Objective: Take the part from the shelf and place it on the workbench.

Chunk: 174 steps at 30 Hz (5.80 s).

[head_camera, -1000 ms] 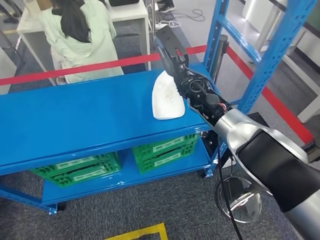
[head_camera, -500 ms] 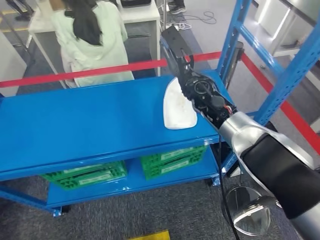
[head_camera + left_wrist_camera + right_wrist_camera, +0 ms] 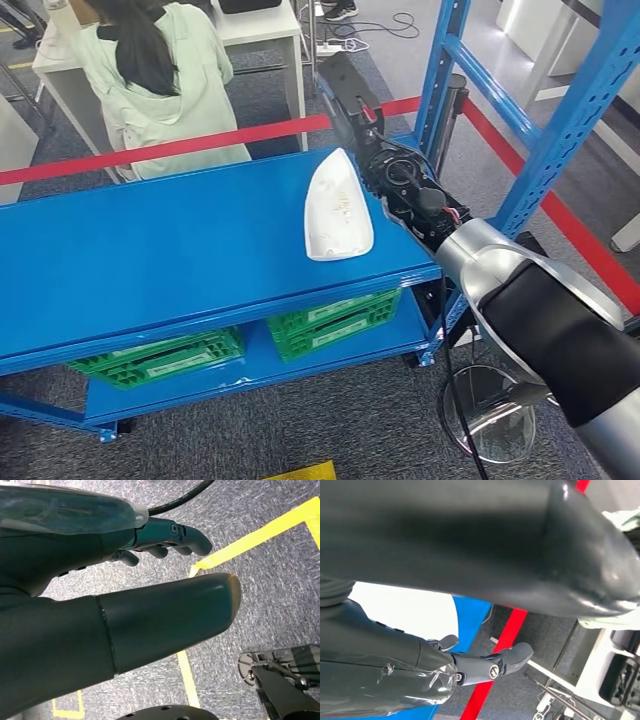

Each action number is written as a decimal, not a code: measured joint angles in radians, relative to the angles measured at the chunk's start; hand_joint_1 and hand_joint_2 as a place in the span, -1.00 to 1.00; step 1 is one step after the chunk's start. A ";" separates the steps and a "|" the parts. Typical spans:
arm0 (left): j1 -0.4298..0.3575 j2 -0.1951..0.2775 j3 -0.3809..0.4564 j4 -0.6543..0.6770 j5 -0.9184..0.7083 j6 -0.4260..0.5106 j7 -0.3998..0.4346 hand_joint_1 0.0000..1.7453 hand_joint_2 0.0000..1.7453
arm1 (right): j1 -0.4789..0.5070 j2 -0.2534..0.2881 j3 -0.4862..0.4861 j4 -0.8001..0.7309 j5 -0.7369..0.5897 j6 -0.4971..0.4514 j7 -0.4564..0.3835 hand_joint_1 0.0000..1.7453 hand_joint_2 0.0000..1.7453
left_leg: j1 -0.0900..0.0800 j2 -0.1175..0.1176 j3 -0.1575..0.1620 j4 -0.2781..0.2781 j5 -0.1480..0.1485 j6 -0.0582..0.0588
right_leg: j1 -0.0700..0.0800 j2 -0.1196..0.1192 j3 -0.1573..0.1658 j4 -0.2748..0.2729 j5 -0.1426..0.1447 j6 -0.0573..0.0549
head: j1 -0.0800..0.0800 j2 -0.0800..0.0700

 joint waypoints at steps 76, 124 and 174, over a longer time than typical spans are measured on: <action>0.019 0.006 0.000 0.000 0.032 0.033 0.010 -1.00 -1.00 | 0.348 -0.056 0.017 -0.461 0.879 0.274 0.600 -1.00 1.00 | -0.001 0.000 0.001 0.000 -0.001 -0.005 | -0.003 -0.002 0.004 -0.003 0.000 -0.001 | 0.000 0.000; -0.004 0.006 0.000 0.000 0.002 0.013 0.024 -1.00 -1.00 | 0.309 -0.055 0.016 -0.164 0.795 0.226 0.343 -1.00 1.00 | -0.001 -0.001 0.003 0.000 -0.001 -0.005 | -0.003 -0.002 0.006 -0.003 0.001 0.000 | 0.000 0.000; -0.011 0.006 -0.002 0.000 0.008 -0.006 0.014 -1.00 -1.00 | 0.246 0.011 0.098 0.052 0.813 0.259 0.124 -1.00 1.00 | -0.001 -0.001 0.003 0.000 -0.001 -0.005 | -0.003 -0.003 0.007 -0.003 0.001 0.000 | 0.000 0.000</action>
